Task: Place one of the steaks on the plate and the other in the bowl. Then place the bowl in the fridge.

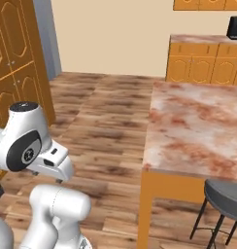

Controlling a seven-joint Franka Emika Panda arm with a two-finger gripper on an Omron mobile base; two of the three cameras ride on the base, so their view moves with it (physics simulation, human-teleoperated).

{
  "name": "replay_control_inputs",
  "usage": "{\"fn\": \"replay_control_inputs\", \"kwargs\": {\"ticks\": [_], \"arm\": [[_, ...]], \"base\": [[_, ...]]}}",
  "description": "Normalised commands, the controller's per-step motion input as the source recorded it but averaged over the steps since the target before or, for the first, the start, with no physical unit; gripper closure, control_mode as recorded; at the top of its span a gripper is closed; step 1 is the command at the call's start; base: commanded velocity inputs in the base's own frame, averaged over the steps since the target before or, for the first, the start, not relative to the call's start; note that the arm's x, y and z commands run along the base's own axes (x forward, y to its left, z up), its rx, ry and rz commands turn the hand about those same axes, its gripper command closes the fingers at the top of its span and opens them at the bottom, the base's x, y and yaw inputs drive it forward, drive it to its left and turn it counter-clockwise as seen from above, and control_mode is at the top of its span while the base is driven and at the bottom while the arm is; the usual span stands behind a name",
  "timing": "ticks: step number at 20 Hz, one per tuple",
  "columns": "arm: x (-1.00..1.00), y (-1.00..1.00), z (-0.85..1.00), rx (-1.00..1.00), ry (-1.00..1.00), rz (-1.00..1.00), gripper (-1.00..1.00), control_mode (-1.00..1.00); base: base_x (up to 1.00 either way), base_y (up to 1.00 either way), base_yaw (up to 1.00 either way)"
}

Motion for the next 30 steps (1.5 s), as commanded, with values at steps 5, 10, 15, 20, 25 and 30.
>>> {"fn": "replay_control_inputs", "kwargs": {"ticks": [5, 10, 15, 20, 25, 30], "arm": [[0.0, 0.0, 0.0, 0.0, 0.0, 0.0, -1.0, 1.0], [0.0, 0.0, 0.0, 0.0, 0.0, 0.0, -1.0, 1.0], [0.0, 0.0, 0.0, 0.0, 0.0, 0.0, -1.0, 1.0], [0.0, 0.0, 0.0, 0.0, 0.0, 0.0, -1.0, 1.0], [0.0, 0.0, 0.0, 0.0, 0.0, 0.0, -1.0, 1.0], [0.0, 0.0, 0.0, 0.0, 0.0, 0.0, -1.0, 1.0]], "base": [[0.52, 0.06, 0.0], [0.81, 0.0, 0.0], [0.95, 0.04, 0.0], [1.0, 0.15, 0.02], [1.0, 0.03, 0.05], [1.0, 0.2, 0.01]]}}
